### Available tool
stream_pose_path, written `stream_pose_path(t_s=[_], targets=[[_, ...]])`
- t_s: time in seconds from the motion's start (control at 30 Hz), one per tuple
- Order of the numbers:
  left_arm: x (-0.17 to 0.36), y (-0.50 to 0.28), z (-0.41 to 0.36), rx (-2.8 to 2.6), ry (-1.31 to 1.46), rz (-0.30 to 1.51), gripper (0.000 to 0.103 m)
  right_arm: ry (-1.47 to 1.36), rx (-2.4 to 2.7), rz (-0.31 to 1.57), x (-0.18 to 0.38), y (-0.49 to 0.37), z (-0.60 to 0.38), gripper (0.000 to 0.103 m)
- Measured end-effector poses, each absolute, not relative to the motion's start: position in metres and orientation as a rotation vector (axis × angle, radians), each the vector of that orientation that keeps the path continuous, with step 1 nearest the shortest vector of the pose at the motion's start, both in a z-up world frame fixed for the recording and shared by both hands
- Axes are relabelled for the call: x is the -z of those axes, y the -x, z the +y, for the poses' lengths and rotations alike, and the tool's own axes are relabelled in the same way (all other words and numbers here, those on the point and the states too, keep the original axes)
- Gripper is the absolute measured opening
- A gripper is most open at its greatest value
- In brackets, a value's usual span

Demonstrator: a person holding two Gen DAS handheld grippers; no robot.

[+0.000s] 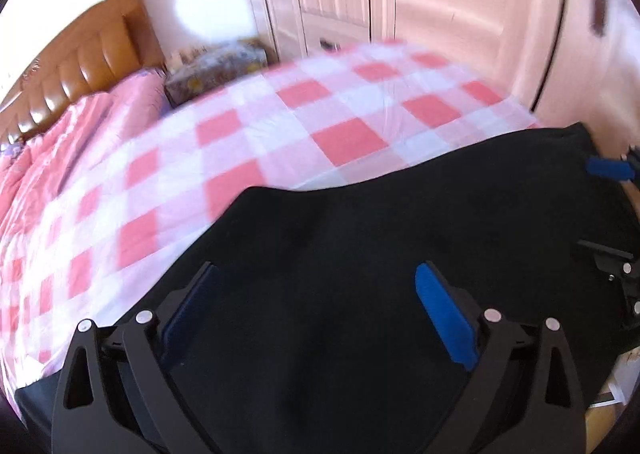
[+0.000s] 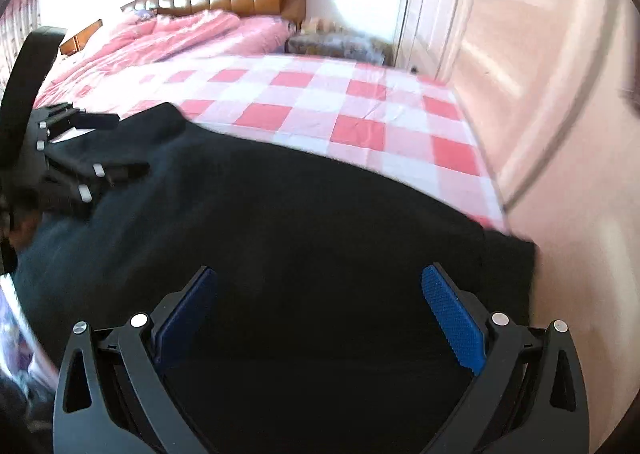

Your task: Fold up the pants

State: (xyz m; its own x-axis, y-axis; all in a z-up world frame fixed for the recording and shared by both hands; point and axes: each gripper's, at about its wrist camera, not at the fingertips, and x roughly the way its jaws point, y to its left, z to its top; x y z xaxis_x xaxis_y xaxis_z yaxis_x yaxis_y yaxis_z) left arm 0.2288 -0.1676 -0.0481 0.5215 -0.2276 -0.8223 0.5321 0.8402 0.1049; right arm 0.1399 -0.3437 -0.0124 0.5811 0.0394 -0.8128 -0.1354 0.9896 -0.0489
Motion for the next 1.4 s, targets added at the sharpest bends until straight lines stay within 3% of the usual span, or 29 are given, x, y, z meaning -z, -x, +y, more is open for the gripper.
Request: stream_pose_path(t_s=[0.2,0.67,0.8,0.93,1.03,1.4], targets=[[0.074,-0.253,-0.171,0.479,-0.358,0.901,0.102,0.144,-0.058,1.050,0.038,-0.165,-0.357,0.099],[0.075,-0.252,-0.165,0.499,-0.340,0.875,0.102,0.076,0.062,1.004,0.031,-0.125,-0.374,0.098],[0.075,-0.252,-0.165,0.498,-0.341,0.875,0.102,0.127,0.093,0.882,0.007,-0.084,-0.342,0.098],[0.075,-0.252,-0.165,0.499,-0.340,0.875,0.102,0.121,-0.016,0.950,0.029,-0.054,-0.322,0.098],[0.075,-0.252,-0.165,0.500,-0.339,0.875,0.102,0.004,-0.049,0.899,0.036,-0.038,-0.342,0.098],[0.073,-0.248,-0.164,0.487,-0.349,0.871,0.102,-0.007,-0.016,0.885,0.037,-0.030,-0.339,0.099]])
